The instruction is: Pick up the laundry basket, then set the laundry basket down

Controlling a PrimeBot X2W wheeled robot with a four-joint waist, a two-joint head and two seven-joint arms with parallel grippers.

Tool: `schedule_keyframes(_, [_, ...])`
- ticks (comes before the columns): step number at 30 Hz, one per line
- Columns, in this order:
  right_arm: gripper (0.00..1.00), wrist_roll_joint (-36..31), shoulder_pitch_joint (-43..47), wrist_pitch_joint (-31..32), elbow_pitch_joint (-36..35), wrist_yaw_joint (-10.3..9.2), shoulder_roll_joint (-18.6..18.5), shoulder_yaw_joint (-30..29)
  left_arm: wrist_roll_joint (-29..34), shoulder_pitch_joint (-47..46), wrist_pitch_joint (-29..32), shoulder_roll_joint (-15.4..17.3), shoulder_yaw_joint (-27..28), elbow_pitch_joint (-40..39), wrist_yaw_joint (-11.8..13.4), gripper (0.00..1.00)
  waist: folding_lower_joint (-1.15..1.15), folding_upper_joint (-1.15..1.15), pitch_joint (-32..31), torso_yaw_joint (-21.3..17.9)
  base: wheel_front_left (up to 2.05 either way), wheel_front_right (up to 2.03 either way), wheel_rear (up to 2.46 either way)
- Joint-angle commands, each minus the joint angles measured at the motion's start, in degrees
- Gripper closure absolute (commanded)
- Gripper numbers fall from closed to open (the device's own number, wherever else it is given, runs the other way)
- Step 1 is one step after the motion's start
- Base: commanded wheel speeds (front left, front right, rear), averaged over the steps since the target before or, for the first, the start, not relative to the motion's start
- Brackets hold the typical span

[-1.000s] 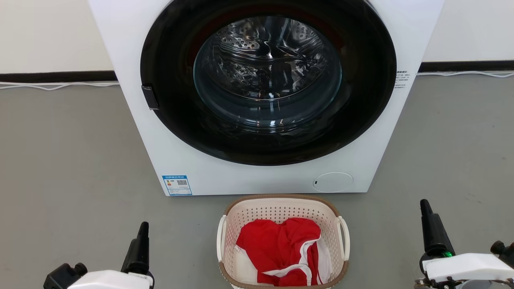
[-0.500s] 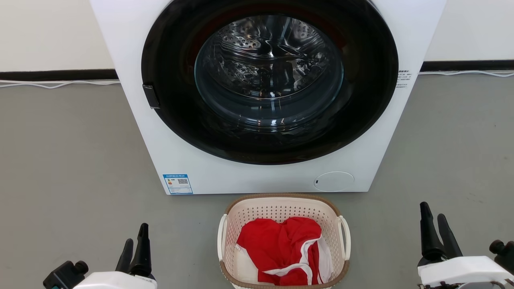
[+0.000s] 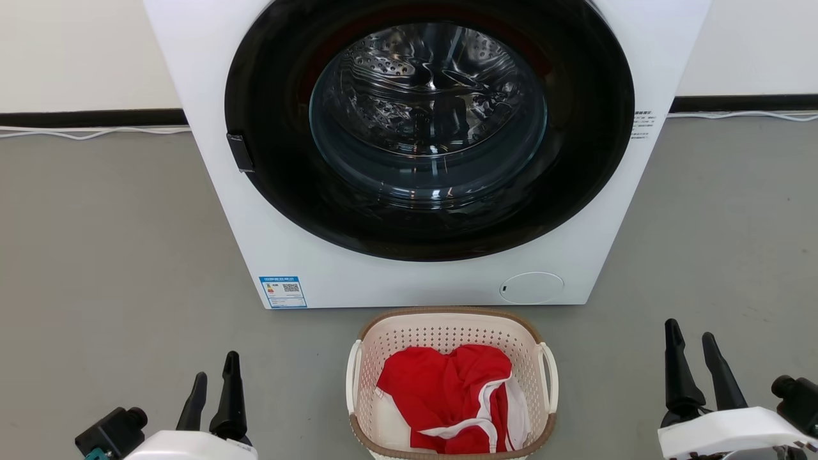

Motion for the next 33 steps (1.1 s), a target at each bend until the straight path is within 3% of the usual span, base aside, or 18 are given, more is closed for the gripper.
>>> schedule_keyframes(1, [0.00,-2.01,-0.73,-1.00,-2.05,0.28,-0.72,0.78,1.68,-0.96,-0.69,0.65,0.95,-1.83,0.47,0.00,0.00,0.00,0.02,0.01,0.00,0.00,0.00])
schedule_keyframes(33, [0.00,-27.60,0.47,-6.38,-3.88,0.40,-0.87,0.51,22.57,0.04,-6.14,0.89,0.59,-2.69,1.82,0.00,0.00,0.00,0.02,0.10,0.00,0.00,0.00])
